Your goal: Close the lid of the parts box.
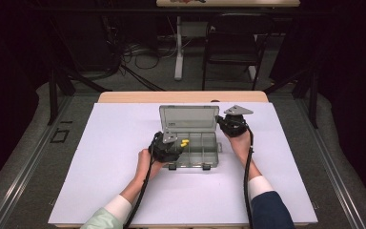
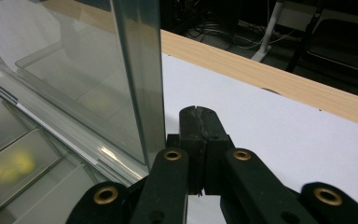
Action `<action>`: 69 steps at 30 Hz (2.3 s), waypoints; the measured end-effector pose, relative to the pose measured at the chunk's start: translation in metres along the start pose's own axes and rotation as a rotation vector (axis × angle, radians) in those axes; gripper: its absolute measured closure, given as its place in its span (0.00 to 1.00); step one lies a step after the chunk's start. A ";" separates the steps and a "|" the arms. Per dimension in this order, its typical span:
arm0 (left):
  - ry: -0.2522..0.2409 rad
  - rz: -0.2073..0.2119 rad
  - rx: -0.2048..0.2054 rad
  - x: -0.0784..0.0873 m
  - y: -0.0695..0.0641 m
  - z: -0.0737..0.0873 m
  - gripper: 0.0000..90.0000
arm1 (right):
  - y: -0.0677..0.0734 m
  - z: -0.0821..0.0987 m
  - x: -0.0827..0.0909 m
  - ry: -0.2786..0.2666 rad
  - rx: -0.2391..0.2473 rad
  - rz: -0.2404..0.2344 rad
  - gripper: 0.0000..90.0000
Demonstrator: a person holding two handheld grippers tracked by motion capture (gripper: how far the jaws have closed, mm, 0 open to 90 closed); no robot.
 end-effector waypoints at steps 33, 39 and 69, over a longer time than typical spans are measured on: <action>-0.189 -0.138 -0.042 0.062 0.065 -0.048 0.66 | 0.002 -0.001 0.011 -0.008 0.039 0.001 0.98; -0.198 -0.141 -0.054 0.063 0.065 -0.048 0.72 | 0.000 -0.003 0.022 -0.012 0.072 -0.009 0.97; -0.211 -0.107 -0.153 0.076 0.051 -0.030 0.77 | 0.031 -0.029 0.072 -0.010 0.193 -0.100 0.82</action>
Point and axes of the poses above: each handheld gripper's, and its own axes: x roughly backward along the jaws, z roughly out of its underside, y roughly to its left, the point moved 2 cm from there along -x, roughly forward along the jaws, and after that the axes turned 1 degree about y, right-handed, at the moved point
